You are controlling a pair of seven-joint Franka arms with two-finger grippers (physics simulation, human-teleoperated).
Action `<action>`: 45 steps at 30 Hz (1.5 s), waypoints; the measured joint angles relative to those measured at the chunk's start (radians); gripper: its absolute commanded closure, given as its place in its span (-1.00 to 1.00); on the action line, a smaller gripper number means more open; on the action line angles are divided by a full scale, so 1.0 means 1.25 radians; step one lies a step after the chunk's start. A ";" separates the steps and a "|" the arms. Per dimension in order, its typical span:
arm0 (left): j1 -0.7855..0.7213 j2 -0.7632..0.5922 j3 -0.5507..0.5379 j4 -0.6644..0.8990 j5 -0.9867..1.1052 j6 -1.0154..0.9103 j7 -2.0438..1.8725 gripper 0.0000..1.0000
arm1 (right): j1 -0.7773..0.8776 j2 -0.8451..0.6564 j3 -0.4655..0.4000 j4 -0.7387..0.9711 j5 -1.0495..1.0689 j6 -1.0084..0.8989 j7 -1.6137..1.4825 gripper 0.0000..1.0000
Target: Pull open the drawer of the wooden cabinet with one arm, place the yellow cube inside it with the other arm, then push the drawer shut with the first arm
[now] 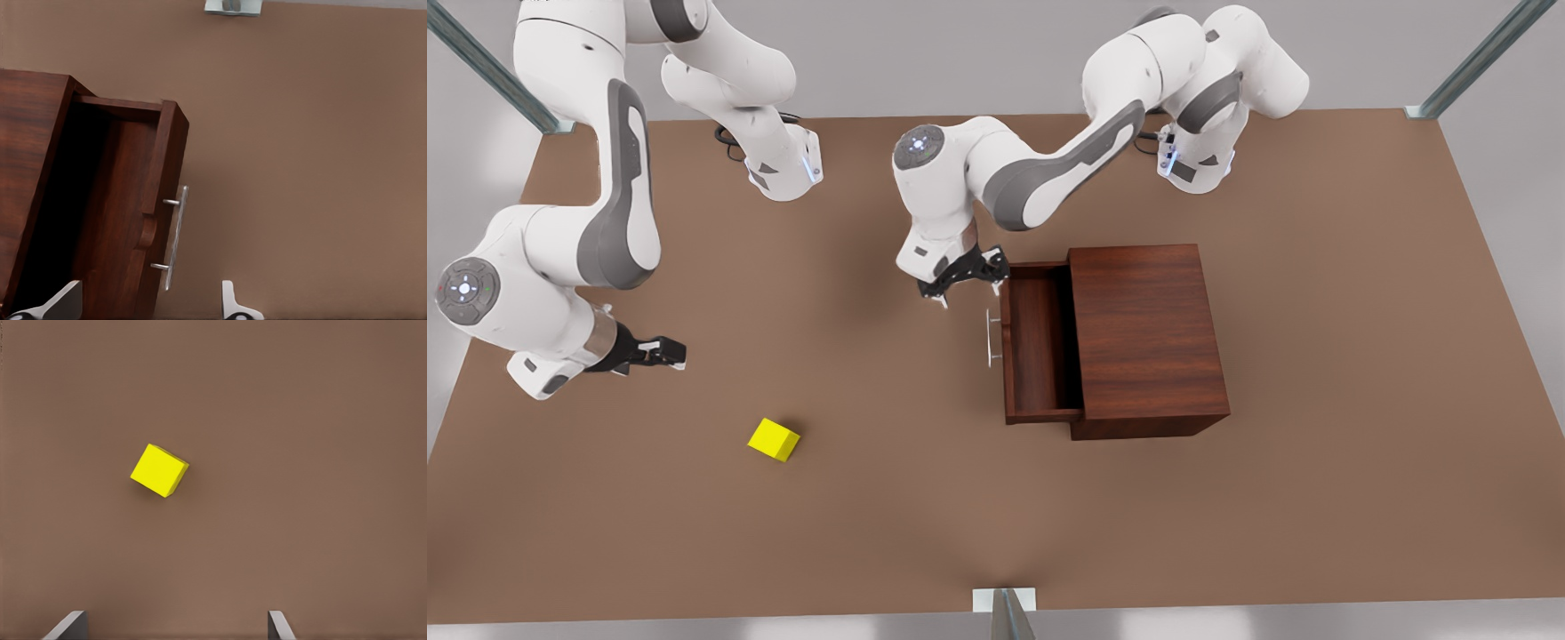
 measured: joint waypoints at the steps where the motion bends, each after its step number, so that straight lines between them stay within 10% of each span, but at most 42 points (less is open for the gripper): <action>1: 0.045 -0.019 -0.001 -0.001 -0.017 -0.032 0.010 -1.00 | 0.015 0.015 0.000 0.010 0.001 0.000 0.017 -1.00; 4: 0.389 -0.125 -0.001 -0.050 -0.141 -0.158 0.097 -1.00 | 0.069 0.049 0.003 0.022 0.011 0.005 0.090 -1.00; 8: 0.627 -0.412 0.016 -0.532 -0.246 -0.059 0.251 -1.00 | 0.075 0.109 0.001 0.065 0.025 0.022 0.183 -1.00; 45: 0.671 -0.454 0.081 -0.601 -0.265 0.100 0.867 -1.00 | 0.095 0.308 -0.007 -0.071 0.060 0.383 0.612 -1.00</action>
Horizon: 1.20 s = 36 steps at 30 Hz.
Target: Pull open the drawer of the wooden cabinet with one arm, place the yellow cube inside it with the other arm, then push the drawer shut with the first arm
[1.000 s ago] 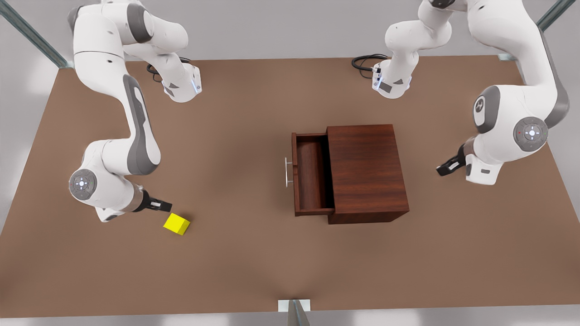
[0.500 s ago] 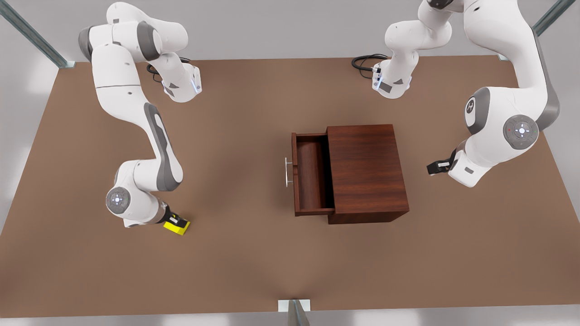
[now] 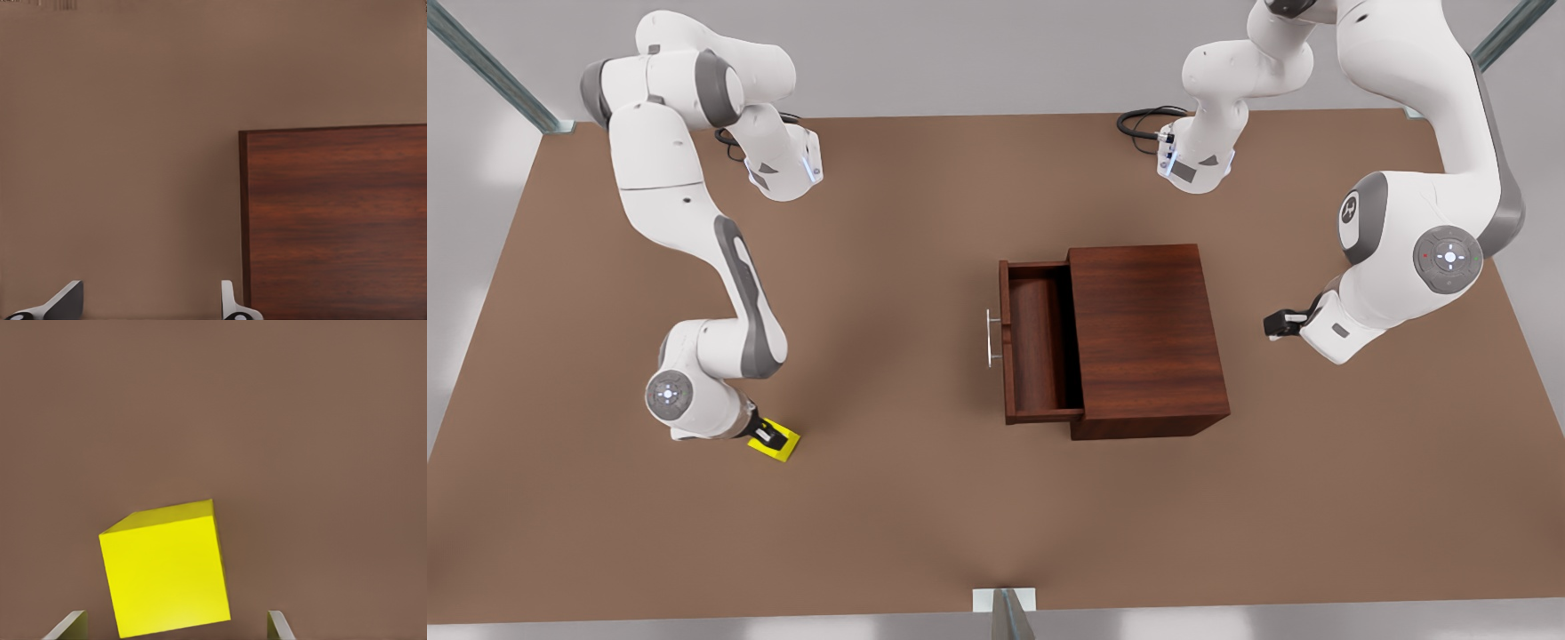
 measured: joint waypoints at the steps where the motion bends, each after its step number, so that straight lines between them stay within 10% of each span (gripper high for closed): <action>1: 0.000 0.000 0.000 0.000 0.000 0.000 0.005 -1.00 | 0.001 0.002 0.001 0.000 -0.001 0.003 0.003 -1.00; 25: 0.000 0.000 0.000 0.000 0.001 0.000 0.071 -1.00 | -0.024 0.079 0.046 0.001 -0.062 0.091 0.035 -1.00; 29: 0.000 0.000 0.000 0.000 0.001 0.000 0.075 -1.00 | -0.029 0.081 0.050 0.001 -0.059 0.102 0.033 -0.23; 36: 0.000 0.000 0.000 0.000 0.001 0.000 0.081 -1.00 | -0.030 0.055 0.053 0.001 -0.046 0.103 0.019 -0.01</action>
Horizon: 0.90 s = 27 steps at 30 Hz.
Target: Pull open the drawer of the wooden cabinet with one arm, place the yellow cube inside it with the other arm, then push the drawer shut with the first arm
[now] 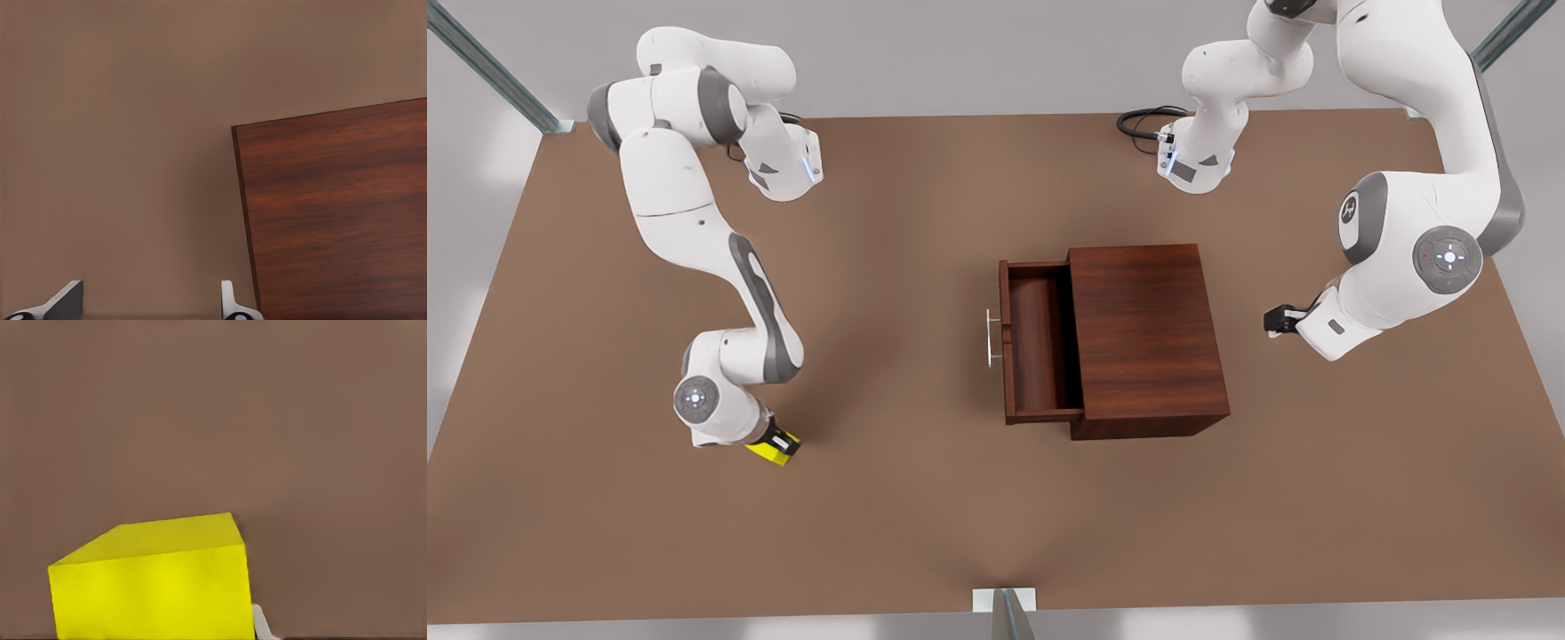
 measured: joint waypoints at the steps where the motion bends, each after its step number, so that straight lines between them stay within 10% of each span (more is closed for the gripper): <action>1: 0.000 0.000 0.000 0.000 0.000 0.000 0.001 -1.00 | 0.000 -0.013 0.001 0.000 0.002 -0.006 -0.002 -0.01; 10: 0.000 0.000 0.000 0.000 0.000 0.000 0.005 -1.00 | 0.064 -0.157 0.035 0.162 0.018 -0.246 0.016 -0.02; 27: 0.000 0.001 0.000 0.000 0.000 0.000 0.010 -1.00 | 0.462 0.044 0.060 0.570 0.050 -0.552 0.384 -0.03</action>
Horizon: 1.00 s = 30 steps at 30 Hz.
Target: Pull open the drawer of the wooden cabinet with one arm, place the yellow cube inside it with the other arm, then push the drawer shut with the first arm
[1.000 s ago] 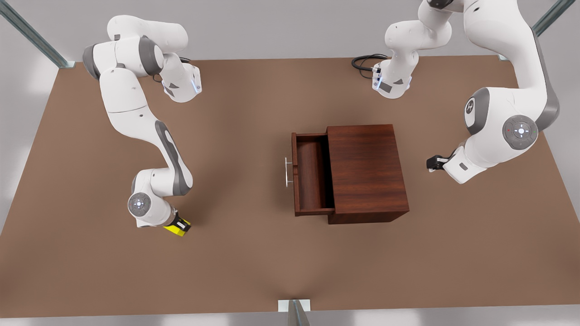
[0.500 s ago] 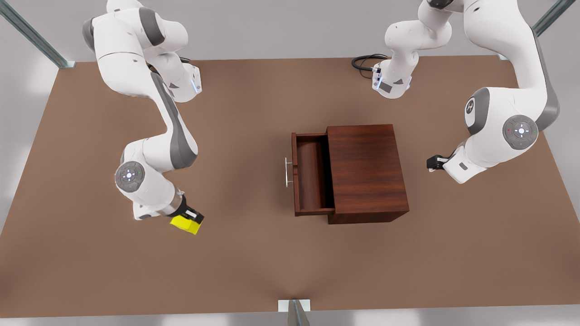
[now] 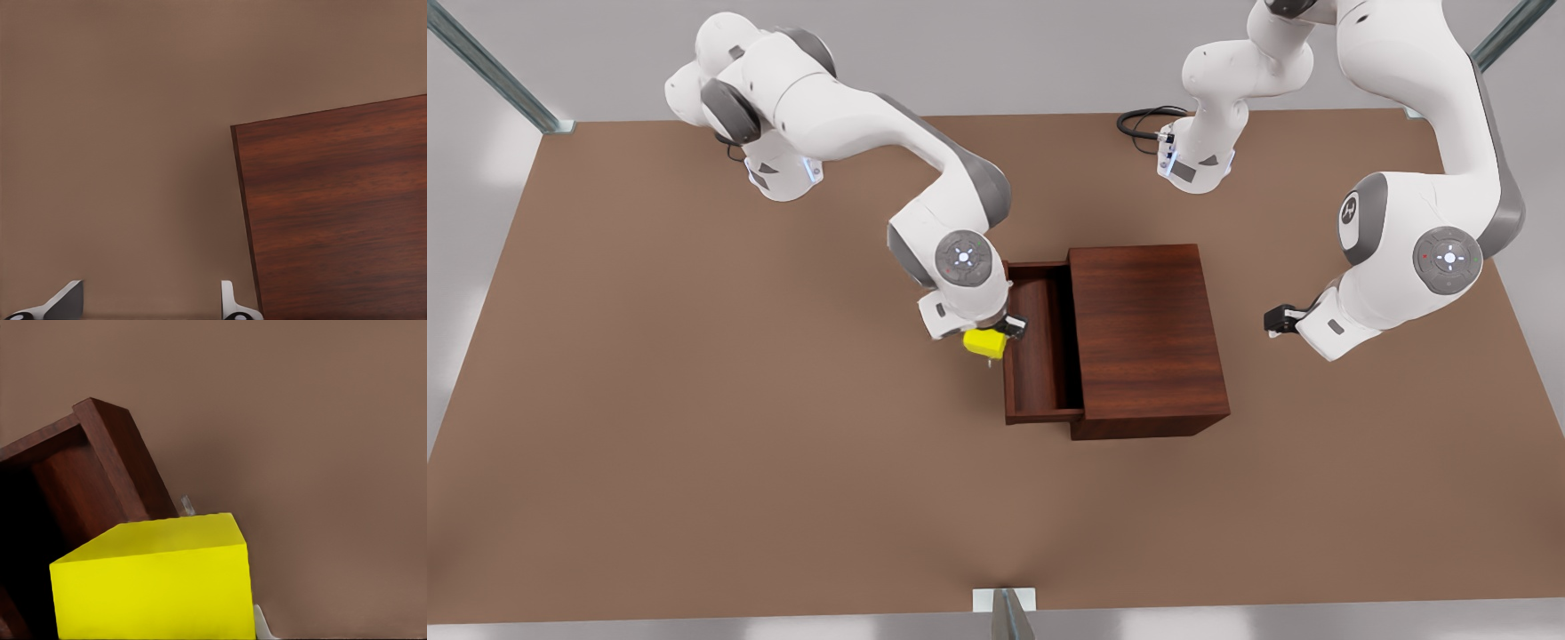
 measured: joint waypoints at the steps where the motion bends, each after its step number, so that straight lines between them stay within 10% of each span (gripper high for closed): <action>1: 0.000 0.000 0.000 0.000 0.000 0.000 0.000 -1.00 | 0.012 0.016 0.003 0.020 0.000 0.003 0.025 -0.03; 12: 0.000 0.001 0.000 0.002 0.000 0.000 0.001 -1.00 | 0.093 0.104 0.003 0.083 -0.002 0.036 0.221 -0.06; 13: 0.000 0.001 0.000 0.002 0.000 0.000 0.001 -1.00 | 0.094 0.105 0.003 0.084 -0.002 0.038 0.233 -0.16; 14: 0.000 0.001 0.000 0.003 0.000 0.000 0.001 -1.00 | 0.094 0.105 0.004 0.084 -0.002 0.038 0.245 -1.00; 19: -0.023 0.016 0.000 0.062 0.004 -0.004 -0.003 -1.00 | 0.079 0.087 0.002 0.084 -0.004 0.031 0.295 -1.00; 25: -0.295 0.240 0.005 0.382 0.051 -0.046 -0.107 -1.00 | -0.404 -0.107 0.007 0.067 -0.025 -0.144 0.227 -1.00; 30: -0.595 0.424 0.009 0.533 0.136 0.028 -0.324 -1.00 | -0.579 -0.288 -0.045 -0.298 -0.083 -0.129 -0.023 -1.00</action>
